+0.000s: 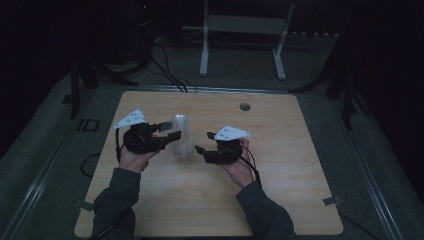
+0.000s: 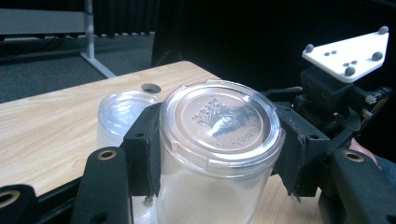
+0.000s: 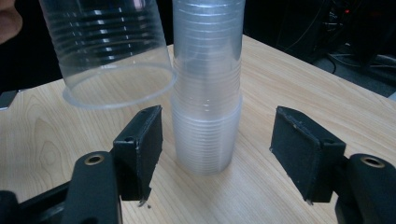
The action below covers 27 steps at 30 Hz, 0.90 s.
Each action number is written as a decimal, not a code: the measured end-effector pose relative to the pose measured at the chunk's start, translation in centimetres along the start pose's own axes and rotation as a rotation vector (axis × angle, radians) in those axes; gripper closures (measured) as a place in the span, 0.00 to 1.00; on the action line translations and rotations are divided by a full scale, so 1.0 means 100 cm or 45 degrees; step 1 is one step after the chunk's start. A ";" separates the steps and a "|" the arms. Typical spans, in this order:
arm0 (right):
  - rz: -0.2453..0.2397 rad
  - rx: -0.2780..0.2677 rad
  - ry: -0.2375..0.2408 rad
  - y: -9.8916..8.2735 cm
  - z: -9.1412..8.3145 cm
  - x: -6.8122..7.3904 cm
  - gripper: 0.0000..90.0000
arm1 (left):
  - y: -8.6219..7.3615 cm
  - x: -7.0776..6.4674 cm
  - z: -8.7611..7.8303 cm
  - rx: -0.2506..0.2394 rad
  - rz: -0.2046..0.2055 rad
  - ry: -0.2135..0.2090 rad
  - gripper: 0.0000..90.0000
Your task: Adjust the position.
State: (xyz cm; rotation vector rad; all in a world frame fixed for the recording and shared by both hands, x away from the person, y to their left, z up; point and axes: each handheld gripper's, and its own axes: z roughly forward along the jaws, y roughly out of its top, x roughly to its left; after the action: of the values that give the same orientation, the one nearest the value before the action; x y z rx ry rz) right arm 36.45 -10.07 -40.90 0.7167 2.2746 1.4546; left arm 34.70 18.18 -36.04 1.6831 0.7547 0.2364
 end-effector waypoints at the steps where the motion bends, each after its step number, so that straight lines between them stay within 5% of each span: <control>1: -0.003 -0.002 0.002 0.001 0.000 0.000 0.37 | -0.001 0.001 0.000 0.002 0.001 0.000 0.46; 27: -0.043 -0.053 0.042 0.009 -0.002 0.008 0.37 | -0.021 0.012 -0.001 -0.030 -0.094 -0.033 0.46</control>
State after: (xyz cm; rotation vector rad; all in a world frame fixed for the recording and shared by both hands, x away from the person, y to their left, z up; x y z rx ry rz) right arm 35.87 -9.40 -40.04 0.6440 2.2629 1.5039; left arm 34.82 19.07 -38.27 1.6301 0.7899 0.1711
